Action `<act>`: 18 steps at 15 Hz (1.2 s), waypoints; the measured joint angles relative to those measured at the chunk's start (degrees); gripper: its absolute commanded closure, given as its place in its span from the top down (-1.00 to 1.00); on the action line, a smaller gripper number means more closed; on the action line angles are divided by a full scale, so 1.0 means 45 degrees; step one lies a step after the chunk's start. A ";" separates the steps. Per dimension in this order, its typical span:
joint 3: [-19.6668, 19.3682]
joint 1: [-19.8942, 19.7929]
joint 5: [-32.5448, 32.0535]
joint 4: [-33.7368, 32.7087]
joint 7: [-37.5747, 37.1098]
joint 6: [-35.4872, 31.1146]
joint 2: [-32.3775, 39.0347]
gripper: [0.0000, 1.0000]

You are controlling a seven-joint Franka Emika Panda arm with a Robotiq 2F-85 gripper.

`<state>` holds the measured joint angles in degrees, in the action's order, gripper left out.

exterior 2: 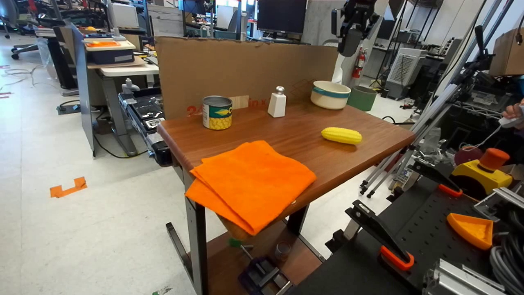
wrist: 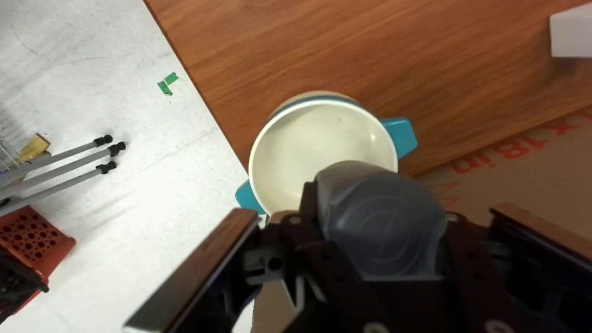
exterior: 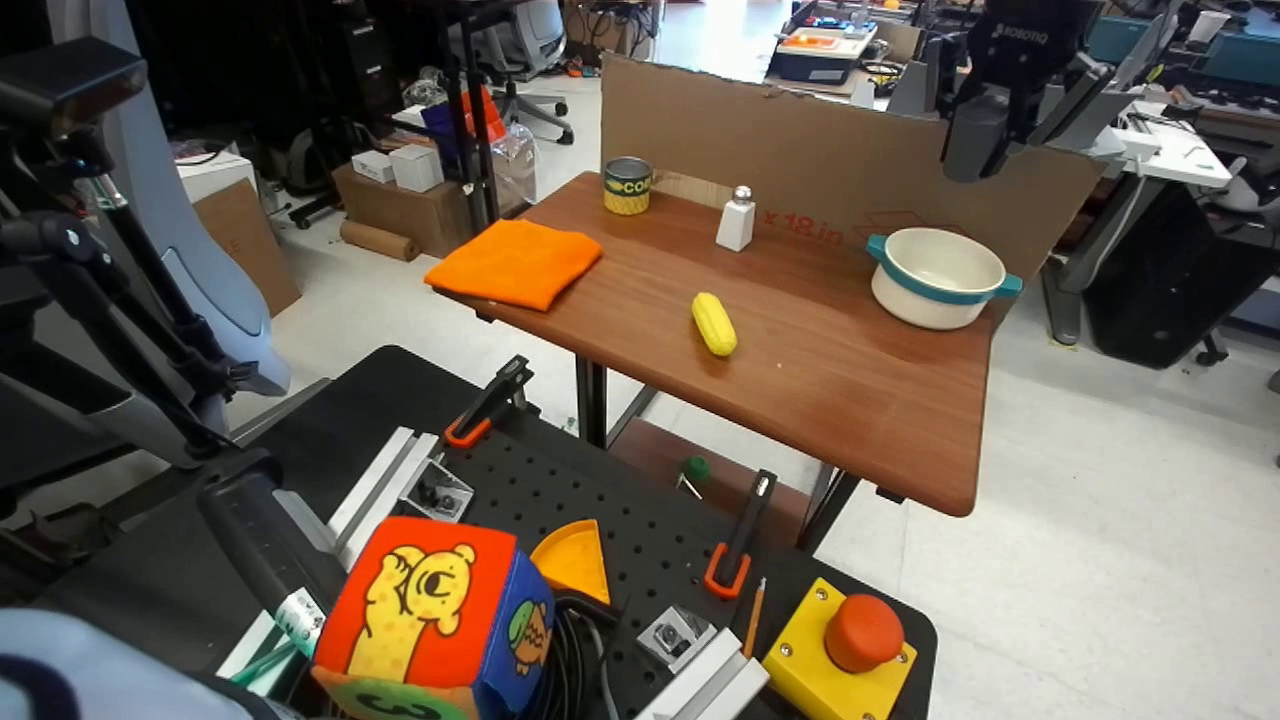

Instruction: Put the green object inside the pot

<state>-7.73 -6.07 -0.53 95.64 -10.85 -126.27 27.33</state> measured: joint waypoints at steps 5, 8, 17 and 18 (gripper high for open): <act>-0.0161 -0.0240 0.0006 -0.3132 -0.0846 0.1268 0.2697 -0.54; -0.0233 -0.0340 -0.0010 -0.4801 -0.1020 0.2445 0.4287 -0.54; -0.0328 -0.0289 -0.0101 -0.7865 -0.1304 0.4057 0.7238 0.45; -0.0327 -0.0276 -0.0101 -0.8088 -0.1304 0.4310 0.7403 0.44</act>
<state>-9.20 -7.31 -0.98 59.25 -16.72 -106.87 60.64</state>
